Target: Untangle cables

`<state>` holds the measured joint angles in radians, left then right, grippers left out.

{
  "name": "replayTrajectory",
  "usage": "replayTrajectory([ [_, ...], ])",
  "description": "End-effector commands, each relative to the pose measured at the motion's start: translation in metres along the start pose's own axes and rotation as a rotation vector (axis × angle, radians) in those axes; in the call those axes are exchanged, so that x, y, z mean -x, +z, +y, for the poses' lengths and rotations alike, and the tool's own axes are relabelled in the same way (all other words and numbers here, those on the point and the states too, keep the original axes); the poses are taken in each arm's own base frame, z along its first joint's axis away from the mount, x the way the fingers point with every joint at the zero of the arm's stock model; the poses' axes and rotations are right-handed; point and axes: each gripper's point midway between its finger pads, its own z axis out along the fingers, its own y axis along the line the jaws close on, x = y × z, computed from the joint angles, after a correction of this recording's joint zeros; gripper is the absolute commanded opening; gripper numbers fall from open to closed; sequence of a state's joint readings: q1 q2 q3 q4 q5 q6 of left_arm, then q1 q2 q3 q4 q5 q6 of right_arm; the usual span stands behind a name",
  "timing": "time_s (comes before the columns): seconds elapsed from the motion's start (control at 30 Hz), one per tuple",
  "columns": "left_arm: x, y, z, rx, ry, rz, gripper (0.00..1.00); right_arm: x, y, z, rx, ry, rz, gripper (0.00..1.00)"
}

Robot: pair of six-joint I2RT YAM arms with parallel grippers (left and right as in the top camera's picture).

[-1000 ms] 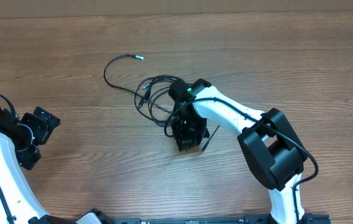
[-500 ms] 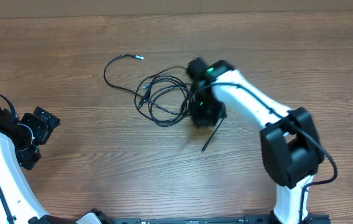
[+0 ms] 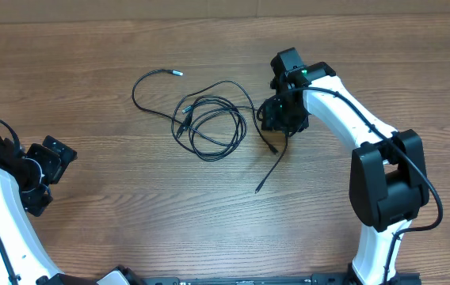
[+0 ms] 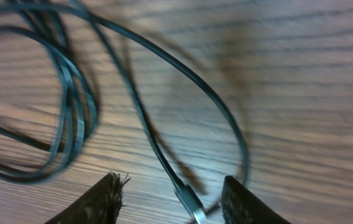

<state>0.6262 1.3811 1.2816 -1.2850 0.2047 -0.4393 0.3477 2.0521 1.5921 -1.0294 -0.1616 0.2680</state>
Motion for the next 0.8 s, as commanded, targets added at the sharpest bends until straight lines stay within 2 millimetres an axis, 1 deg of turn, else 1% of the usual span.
replayTrajectory([
  [0.0, 0.000, -0.004, 0.001, -0.003, -0.004, -0.020, 1.00, 0.013, -0.017, 0.028, 0.118, -0.030, -0.065, 0.37],
  [0.1, 0.000, -0.004, 0.001, -0.003, -0.004, -0.020, 1.00, 0.020, -0.014, 0.039, 0.154, -0.053, -0.101, 0.09],
  [0.13, 0.000, -0.004, 0.001, -0.003, -0.004, -0.020, 1.00, 0.021, -0.012, 0.042, 0.160, -0.061, -0.109, 0.04],
  [0.27, 0.000, -0.004, 0.001, -0.003, -0.004, -0.020, 0.99, 0.016, -0.003, 0.050, 0.169, -0.063, -0.111, 0.04],
  [0.4, 0.000, -0.004, 0.001, -0.003, -0.004, -0.020, 0.99, 0.006, 0.009, 0.053, 0.163, 0.033, -0.085, 0.04],
  [0.5, 0.000, -0.004, 0.001, -0.003, -0.004, -0.020, 0.99, -0.003, 0.024, 0.052, 0.154, 0.120, -0.073, 0.04],
  [0.63, 0.000, -0.004, 0.001, -0.003, -0.004, -0.020, 1.00, -0.012, 0.048, 0.059, 0.186, 0.187, -0.093, 0.06],
  [0.7, 0.000, -0.004, 0.001, -0.003, -0.004, -0.020, 1.00, -0.021, 0.057, 0.069, 0.231, 0.200, -0.078, 0.07],
  [0.77, 0.000, -0.004, 0.001, -0.003, -0.004, -0.020, 1.00, -0.032, 0.059, 0.088, 0.311, 0.174, -0.038, 0.07],
])
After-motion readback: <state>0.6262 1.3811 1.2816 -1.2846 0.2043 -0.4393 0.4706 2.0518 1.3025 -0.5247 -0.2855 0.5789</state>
